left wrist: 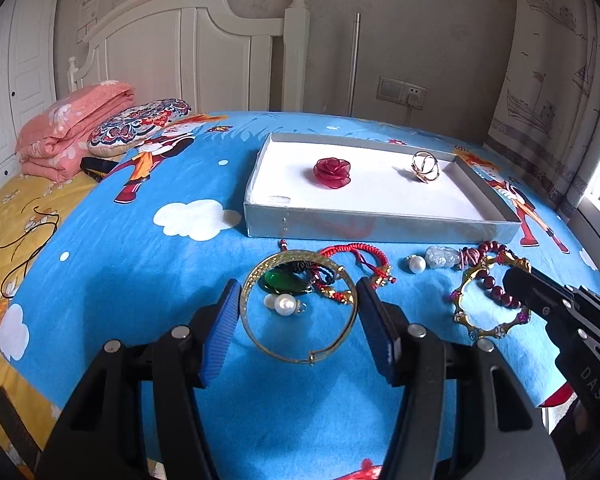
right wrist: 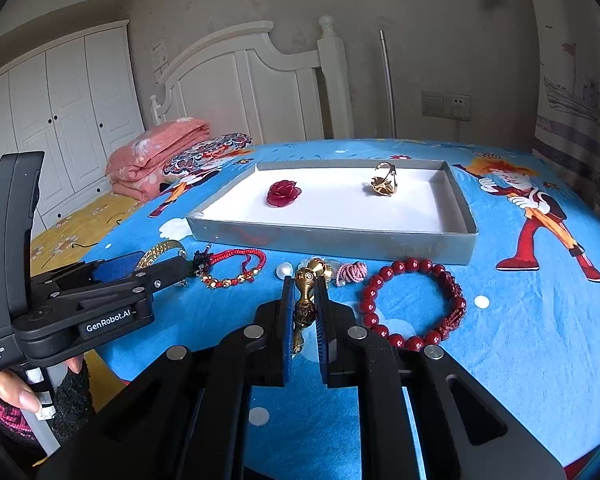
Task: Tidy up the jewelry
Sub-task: 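Grasp the gold bangle with the left tool while the right tool holds the gold bracelet, then lower bangle and gold bracelet into the tray and open both tools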
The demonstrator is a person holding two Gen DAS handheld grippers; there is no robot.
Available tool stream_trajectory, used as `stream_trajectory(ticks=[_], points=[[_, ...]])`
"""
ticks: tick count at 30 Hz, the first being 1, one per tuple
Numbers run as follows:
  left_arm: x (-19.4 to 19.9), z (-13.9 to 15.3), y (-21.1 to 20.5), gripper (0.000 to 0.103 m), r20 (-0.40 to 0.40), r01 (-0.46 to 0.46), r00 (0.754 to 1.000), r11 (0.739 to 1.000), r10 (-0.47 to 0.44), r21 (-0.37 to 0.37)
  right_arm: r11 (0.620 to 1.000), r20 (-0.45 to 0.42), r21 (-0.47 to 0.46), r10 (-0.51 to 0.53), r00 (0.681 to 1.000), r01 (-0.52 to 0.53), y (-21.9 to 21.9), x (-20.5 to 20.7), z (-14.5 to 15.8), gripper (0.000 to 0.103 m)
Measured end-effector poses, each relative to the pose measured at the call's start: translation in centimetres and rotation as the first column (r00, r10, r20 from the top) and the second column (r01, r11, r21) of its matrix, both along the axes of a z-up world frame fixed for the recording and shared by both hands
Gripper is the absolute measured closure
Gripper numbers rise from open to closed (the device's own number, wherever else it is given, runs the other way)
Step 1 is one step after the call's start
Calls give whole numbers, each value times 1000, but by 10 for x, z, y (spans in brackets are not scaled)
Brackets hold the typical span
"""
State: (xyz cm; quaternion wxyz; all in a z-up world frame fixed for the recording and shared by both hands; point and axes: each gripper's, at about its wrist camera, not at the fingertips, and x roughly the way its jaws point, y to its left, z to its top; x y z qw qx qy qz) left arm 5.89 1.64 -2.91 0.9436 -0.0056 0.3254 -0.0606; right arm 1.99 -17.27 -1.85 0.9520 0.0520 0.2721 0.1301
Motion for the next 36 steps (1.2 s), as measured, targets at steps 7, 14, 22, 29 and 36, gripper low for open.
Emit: stream_trajectory(ticks=[7,14,22,29,36], points=[[-27,6,-1,46,61,-21,998,1000,20,12,999,37,-30,-29,999,30,-2,-14,9,91],[-47,11,1,46,94,-14,996,1000,13,13,997,73,-58,-51,996,56,1,-28,15,91],[-58,13,-6,46,112,12,994,1000,-15,25,992,108,-116,-41,993,54,10,-40,21,91],[-60,13,-7,46,117,10,993,1000,-13,27,990,106,-122,-52,993,65,11,-40,20,91],[-55,17,-9,46,127,6,992,1000,-10,29,987,119,-135,-73,990,89,9,-34,24,91]])
